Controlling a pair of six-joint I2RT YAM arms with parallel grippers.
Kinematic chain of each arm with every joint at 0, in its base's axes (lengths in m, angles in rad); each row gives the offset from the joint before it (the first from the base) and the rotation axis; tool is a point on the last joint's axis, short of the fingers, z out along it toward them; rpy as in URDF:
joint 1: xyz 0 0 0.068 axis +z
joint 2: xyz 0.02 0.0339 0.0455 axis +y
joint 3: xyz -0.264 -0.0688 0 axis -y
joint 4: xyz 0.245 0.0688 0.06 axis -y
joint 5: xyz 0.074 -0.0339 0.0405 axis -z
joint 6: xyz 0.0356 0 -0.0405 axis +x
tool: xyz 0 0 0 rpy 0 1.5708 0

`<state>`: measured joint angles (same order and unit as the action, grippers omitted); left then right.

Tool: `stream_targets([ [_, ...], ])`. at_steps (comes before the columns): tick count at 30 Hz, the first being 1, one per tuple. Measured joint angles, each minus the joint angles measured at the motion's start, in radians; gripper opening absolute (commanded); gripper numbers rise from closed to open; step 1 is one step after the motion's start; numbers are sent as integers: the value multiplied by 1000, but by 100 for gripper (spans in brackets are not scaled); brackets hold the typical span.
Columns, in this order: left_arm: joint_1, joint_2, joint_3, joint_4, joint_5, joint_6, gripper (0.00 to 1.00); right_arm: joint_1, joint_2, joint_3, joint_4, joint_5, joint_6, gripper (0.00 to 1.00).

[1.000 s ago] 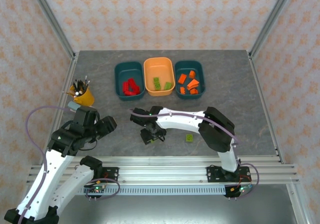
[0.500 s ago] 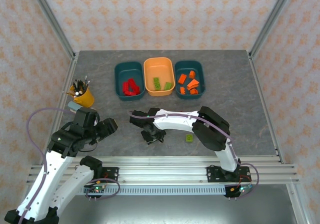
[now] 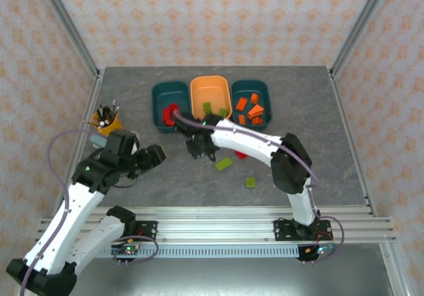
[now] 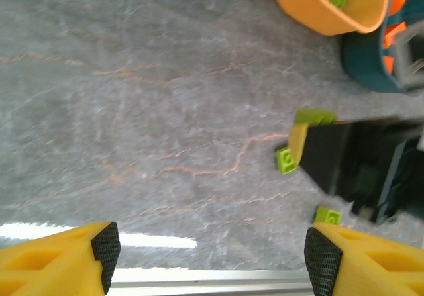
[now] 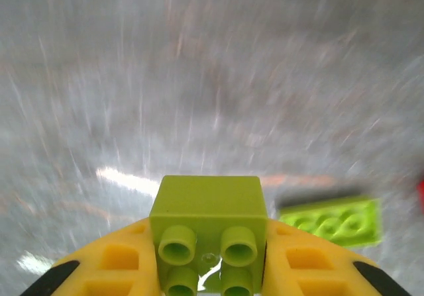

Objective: Sort the legos into containers by color

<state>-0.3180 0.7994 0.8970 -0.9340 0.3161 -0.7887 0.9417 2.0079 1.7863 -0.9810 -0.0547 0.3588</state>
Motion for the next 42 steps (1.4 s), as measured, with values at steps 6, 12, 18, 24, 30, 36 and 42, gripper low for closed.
stream_targets([
  [6,-3,199,111,145,8,0,77,-172,94,309,-50,49,-35,29],
  [12,-3,418,262,276,21,-1,78,-279,317,546,-62,47,-66,29],
  [18,-3,599,376,355,22,1,78,-339,478,652,-50,27,-102,29],
  [24,-3,702,440,375,25,5,78,-381,583,756,-27,-14,-116,35],
  [30,-3,713,452,376,25,15,78,-389,650,845,-16,-51,-140,49],
  [36,-3,713,452,373,25,30,77,-386,650,849,-15,-63,-132,52],
  [42,-4,704,452,345,25,43,77,-379,565,787,-14,-48,-136,51],
])
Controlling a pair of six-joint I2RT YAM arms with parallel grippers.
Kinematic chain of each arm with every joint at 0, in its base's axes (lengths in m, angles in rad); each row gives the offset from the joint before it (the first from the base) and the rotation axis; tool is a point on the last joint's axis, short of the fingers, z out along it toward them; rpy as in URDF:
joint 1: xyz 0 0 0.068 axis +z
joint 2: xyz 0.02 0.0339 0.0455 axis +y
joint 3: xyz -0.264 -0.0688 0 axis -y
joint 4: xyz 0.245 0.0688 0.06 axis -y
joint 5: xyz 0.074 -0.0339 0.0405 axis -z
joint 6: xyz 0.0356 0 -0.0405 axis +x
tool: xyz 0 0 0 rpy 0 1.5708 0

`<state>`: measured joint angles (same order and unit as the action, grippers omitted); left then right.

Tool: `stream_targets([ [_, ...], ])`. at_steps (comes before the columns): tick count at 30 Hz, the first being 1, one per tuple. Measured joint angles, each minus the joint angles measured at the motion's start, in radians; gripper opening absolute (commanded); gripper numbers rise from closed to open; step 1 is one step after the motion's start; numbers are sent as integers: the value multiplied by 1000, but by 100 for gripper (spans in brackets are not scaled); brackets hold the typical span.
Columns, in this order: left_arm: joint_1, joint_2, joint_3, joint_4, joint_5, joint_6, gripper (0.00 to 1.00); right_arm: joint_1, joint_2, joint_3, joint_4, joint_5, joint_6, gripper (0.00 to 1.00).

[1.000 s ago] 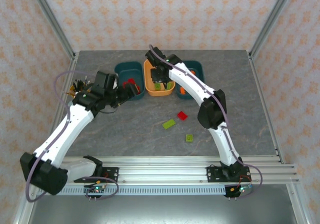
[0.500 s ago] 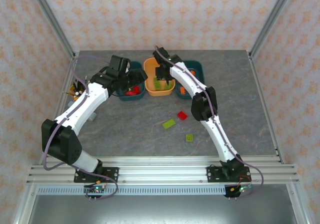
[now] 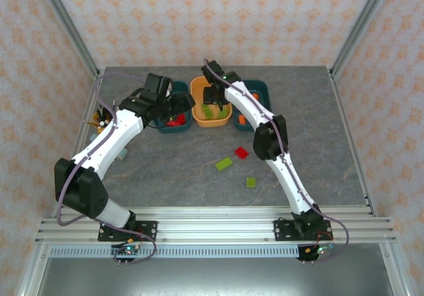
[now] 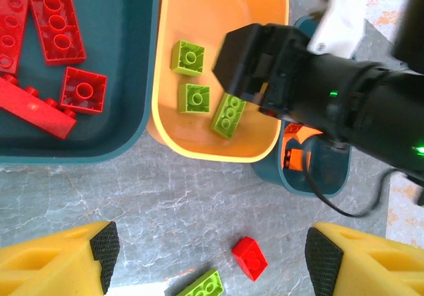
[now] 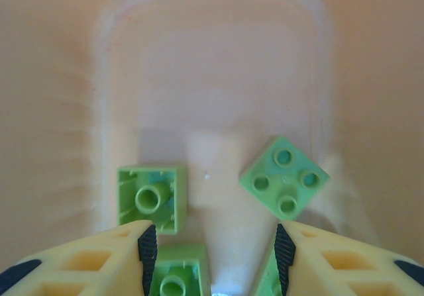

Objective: Sort the legos into containers by color

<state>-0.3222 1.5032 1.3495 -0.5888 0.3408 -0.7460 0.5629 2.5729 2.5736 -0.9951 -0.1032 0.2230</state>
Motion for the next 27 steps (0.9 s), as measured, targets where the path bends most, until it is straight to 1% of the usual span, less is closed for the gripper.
stream_targets([
  [1,-4,-3,0,-9,0,10,78,3,-41,-43,8,5,0,51],
  [4,-35,-10,0,-42,0,35,78,13,-259,-268,61,25,4,52],
  [8,-104,-10,0,-89,-6,42,78,24,-617,-602,153,45,40,53],
  [9,-122,-10,0,-95,-9,35,78,24,-687,-666,172,48,50,54],
  [12,-183,-2,0,-100,-19,-16,78,24,-906,-882,213,55,91,56],
  [14,-236,26,3,-101,-36,-74,78,24,-1029,-1024,220,51,117,60],
  [17,-320,129,40,-105,-46,-165,78,24,-1161,-1196,204,27,149,67],
  [20,-396,270,113,-109,-50,-248,78,24,-1282,-1323,163,-20,172,77],
  [22,-433,352,163,-118,-51,-297,78,24,-1361,-1367,131,-44,180,83],
  [25,-477,460,243,-134,-53,-374,77,24,-1489,-1381,66,-58,187,97],
  [27,-492,512,288,-140,-53,-421,76,24,-1566,-1381,31,-58,185,100],
])
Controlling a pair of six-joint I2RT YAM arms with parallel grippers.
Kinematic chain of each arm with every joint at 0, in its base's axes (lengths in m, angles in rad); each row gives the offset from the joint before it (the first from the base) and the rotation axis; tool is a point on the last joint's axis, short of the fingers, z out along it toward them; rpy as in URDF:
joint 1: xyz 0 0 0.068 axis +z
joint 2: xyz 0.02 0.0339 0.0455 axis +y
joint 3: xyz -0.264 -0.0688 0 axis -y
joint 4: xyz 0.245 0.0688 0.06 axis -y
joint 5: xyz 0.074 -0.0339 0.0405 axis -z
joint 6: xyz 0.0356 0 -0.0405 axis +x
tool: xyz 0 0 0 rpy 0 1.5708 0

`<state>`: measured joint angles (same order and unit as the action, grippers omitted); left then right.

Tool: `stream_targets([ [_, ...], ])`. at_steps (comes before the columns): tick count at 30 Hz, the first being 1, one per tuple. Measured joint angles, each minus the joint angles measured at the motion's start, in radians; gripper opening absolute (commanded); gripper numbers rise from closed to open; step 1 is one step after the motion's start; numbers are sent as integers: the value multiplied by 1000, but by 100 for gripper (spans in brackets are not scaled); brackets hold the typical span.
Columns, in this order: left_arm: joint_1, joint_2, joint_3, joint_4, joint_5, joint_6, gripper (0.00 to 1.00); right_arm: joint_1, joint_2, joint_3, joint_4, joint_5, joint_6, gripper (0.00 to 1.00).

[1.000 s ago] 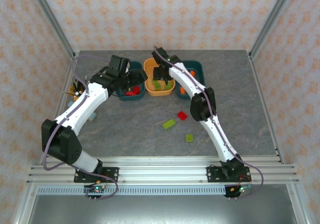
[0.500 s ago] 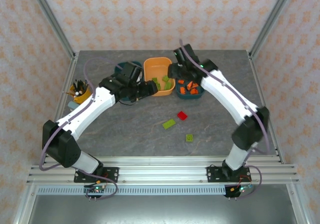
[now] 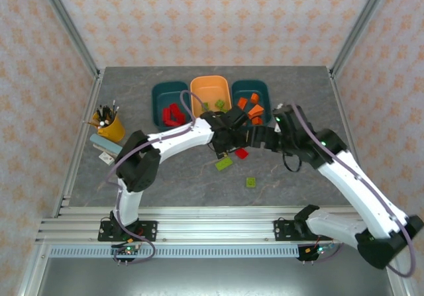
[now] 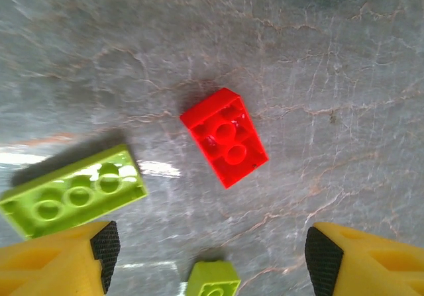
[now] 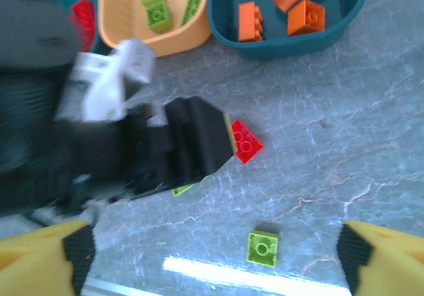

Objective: Sort the legos into containers by color

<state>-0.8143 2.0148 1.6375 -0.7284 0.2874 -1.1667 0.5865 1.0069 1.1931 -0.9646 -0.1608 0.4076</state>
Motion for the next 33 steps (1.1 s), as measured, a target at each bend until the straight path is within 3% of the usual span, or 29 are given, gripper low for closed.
stream_targets([
  [10,-18,172,166,-25,-7,-193,70,0,-101,36,-144,23,2,98],
  [19,-18,280,275,-95,-27,-247,60,0,-116,23,-151,27,19,97],
  [26,-17,317,294,-142,-34,-256,50,0,-108,15,-150,27,27,96],
  [33,-17,328,330,-151,-43,-258,27,0,-100,5,-142,26,27,95],
])
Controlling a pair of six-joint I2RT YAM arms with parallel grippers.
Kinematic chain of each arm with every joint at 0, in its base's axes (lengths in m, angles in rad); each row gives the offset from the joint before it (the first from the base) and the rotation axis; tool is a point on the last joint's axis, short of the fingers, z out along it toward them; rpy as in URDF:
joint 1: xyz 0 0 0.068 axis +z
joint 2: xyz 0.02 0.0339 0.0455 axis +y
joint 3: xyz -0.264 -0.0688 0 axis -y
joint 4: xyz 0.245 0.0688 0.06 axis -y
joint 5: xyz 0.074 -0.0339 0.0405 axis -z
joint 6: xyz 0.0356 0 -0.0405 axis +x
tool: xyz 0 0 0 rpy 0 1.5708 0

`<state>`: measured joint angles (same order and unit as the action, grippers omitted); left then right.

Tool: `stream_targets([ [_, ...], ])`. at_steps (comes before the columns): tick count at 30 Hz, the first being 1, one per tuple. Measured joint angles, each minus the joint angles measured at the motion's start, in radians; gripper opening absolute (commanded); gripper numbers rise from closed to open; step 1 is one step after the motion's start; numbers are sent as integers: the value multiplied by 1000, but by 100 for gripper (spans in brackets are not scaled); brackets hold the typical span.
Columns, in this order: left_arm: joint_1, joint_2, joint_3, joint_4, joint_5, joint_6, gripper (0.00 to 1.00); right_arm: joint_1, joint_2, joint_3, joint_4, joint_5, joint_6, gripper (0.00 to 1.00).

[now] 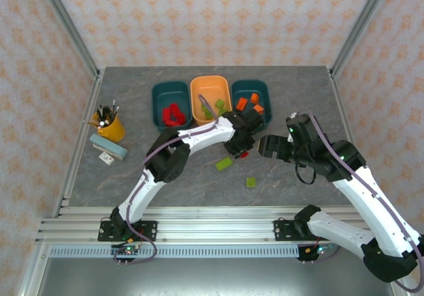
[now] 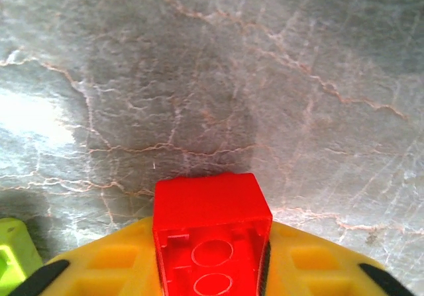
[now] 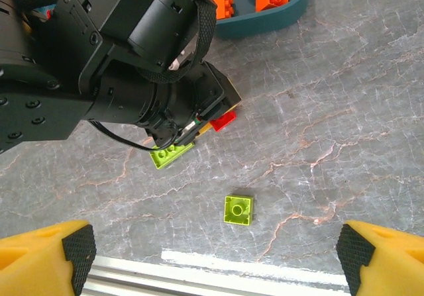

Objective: Sort the legos into containers by color

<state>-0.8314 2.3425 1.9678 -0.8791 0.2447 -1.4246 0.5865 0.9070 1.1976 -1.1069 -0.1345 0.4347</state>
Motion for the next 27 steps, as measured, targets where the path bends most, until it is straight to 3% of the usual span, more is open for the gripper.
stream_targets([
  [5,0,3,25,-7,-39,29,20,0,1,-1,1,-1,0,94],
  [10,2,-11,67,-28,-102,93,20,0,1,-1,23,-30,-8,94],
  [15,40,-115,45,-61,-146,176,20,0,12,5,90,-102,-16,93],
  [22,245,-370,-48,-84,-190,334,21,55,183,63,229,-180,-20,92],
  [27,433,-409,-98,-82,-190,459,21,126,370,149,363,-190,-16,92],
])
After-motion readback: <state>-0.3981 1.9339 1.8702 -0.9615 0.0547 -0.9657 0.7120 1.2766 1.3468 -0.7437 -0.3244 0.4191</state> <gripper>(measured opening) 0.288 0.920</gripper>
